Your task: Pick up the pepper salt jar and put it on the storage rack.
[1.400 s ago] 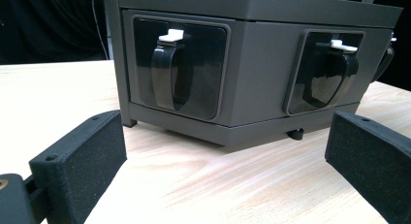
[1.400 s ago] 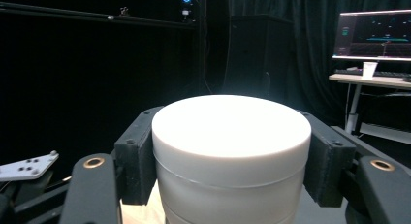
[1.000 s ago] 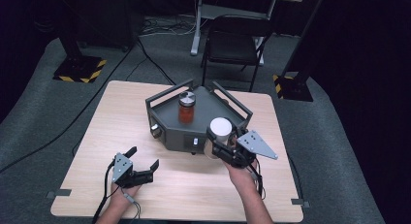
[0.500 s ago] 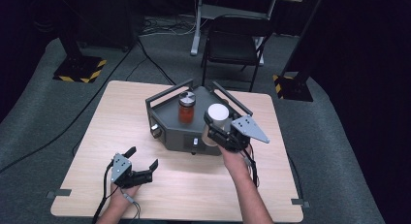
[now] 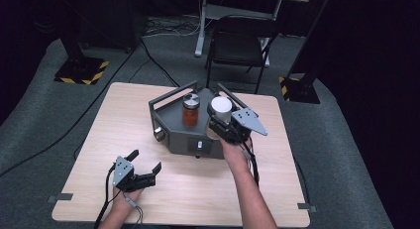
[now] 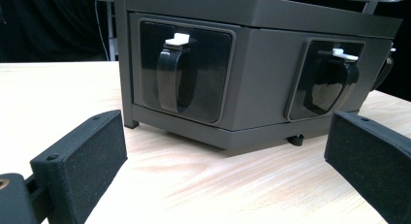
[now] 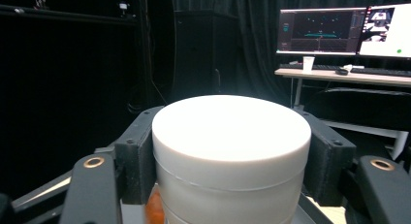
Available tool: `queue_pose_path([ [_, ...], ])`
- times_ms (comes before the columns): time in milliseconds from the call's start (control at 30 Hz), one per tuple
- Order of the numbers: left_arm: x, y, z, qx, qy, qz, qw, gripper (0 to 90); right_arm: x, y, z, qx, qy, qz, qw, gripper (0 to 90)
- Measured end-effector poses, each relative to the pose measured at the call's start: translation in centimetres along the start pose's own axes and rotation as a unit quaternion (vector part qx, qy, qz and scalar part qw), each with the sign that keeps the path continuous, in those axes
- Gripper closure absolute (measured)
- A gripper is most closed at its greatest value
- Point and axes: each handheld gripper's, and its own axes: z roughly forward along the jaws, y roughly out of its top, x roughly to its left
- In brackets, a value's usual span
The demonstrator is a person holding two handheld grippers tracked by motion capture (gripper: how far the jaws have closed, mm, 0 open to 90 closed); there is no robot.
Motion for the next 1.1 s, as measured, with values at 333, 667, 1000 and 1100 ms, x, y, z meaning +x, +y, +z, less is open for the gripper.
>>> queue_pose_path([
  [333,0.1,0.0,0.0,-0.002,-0.002,-0.003,1.0000,1.0,0.2,0.0,2.0,0.013,-0.024,0.005,0.9996,32.8],
  [667,0.1,-0.1,-0.1,-0.002,-0.002,-0.005,1.0000,1.0,0.2,0.3,3.3,0.026,-0.041,-0.001,0.9988,32.8],
  [1000,0.3,-0.1,-0.1,-0.003,-0.004,-0.008,1.0000,1.0,0.1,0.2,4.4,0.036,-0.057,0.000,0.9977,32.8],
  [1100,0.3,-0.1,-0.1,-0.004,-0.004,-0.011,0.9999,1.0,0.1,0.0,4.8,0.042,-0.062,0.001,0.9972,32.8],
])
